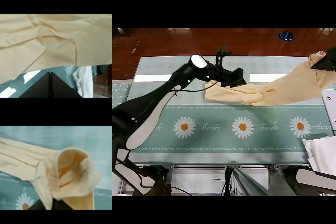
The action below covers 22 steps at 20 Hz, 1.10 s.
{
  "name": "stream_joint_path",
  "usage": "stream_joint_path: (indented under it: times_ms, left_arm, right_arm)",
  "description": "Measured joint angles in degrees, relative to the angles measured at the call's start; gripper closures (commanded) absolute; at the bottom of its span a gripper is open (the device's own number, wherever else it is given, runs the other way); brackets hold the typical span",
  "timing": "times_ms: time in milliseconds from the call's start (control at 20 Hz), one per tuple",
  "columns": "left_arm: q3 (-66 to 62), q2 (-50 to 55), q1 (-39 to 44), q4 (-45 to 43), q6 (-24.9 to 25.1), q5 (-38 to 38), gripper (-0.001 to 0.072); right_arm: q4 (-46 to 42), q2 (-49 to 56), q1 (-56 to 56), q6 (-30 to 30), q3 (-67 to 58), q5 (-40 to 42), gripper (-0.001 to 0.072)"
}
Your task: Fold the shirts.
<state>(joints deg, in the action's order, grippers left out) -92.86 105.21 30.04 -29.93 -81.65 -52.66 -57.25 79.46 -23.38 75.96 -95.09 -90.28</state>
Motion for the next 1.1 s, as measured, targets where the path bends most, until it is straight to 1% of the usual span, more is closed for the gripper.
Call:
stream_joint_path:
  times_ms: [250, 500, 750, 1100]
  left_arm:
    - [-0.1, 3.1, 4.7, 0.0, -4.1, 2.7, 0.0668]
    - [-0.1, 5.5, 8.0, 0.1, -6.6, 5.3, 0.0668]
    - [-0.1, 6.9, 9.9, 0.5, -7.8, 8.9, 0.0668]
    - [-0.1, 8.1, 11.1, 0.9, -8.2, 12.1, 0.0668]
  right_arm:
    - [0.6, -1.2, 0.0, 0.2, 0.0, -0.8, 0.0686]
    - [1.6, -1.5, 1.5, 0.4, 0.0, -1.9, 0.0686]
    - [0.5, -1.6, 6.9, 0.5, 0.0, -2.3, 0.0686]
    - [0.4, -3.3, 15.3, 3.2, 0.0, -0.6, 0.0686]
